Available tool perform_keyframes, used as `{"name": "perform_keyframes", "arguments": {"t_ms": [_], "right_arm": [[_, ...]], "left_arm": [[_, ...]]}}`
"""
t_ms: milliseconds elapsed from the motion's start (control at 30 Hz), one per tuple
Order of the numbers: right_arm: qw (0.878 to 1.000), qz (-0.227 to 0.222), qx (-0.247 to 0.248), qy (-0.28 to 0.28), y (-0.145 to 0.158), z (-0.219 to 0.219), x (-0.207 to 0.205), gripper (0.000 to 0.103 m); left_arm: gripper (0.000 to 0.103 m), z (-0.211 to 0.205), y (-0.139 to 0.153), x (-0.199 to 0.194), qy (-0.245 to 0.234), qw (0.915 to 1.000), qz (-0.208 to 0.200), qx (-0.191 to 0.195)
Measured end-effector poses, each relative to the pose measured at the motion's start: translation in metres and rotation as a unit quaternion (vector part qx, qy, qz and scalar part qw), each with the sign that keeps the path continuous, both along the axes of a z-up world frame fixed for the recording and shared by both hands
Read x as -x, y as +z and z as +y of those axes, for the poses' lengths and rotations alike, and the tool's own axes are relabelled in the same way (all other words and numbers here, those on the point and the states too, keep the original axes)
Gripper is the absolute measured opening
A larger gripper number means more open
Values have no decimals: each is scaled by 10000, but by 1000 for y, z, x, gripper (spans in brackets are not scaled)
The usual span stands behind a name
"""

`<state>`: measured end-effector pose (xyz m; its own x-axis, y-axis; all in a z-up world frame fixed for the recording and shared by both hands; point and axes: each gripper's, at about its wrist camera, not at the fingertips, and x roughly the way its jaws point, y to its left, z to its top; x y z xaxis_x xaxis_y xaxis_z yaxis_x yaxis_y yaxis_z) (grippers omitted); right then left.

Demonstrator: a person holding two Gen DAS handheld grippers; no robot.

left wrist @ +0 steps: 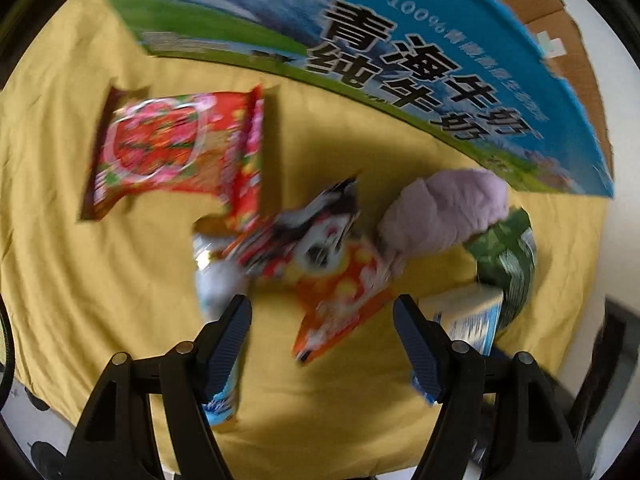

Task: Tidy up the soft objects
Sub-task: 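Grasp the panda snack bag with the left tool while the right tool grasps the milk pack, then lower both held packs into the box and open both tools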

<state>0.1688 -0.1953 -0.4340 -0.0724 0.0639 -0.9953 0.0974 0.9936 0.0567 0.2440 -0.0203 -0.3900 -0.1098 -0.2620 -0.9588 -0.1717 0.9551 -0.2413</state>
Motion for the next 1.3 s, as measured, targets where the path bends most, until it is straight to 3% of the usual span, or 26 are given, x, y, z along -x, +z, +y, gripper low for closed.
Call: {"name": "perform_keyframes", "arguments": {"t_ms": [133, 200, 433, 700, 800, 1000, 1300], "right_arm": [[10000, 69, -33, -61, -13, -2, -3, 74], [9998, 155, -23, -100, -20, 0, -9, 74], [9992, 342, -55, -213, -42, -8, -24, 72], [9991, 297, -159, -253, -33, -7, -7, 68], [9991, 210, -264, -244, -21, -4, 1, 68], [9985, -52, -504, -185, 4, -12, 7, 68], [9931, -853, -792, 106, 90, -22, -5, 68]], "left_arm": [[71, -7, -15, -20, 22, 9999, 151, -71], [61, -13, -27, -22, -91, 9997, 183, -163], [42, -38, -44, -18, -463, 9977, -23, -503], [38, -42, -15, 25, -767, 9926, -196, -926], [38, -49, -18, 45, -872, 9894, -350, -1103], [37, -67, 24, 75, -830, 9860, -778, -1222], [37, -66, 149, 66, -700, 9758, -1763, -1090]]}}
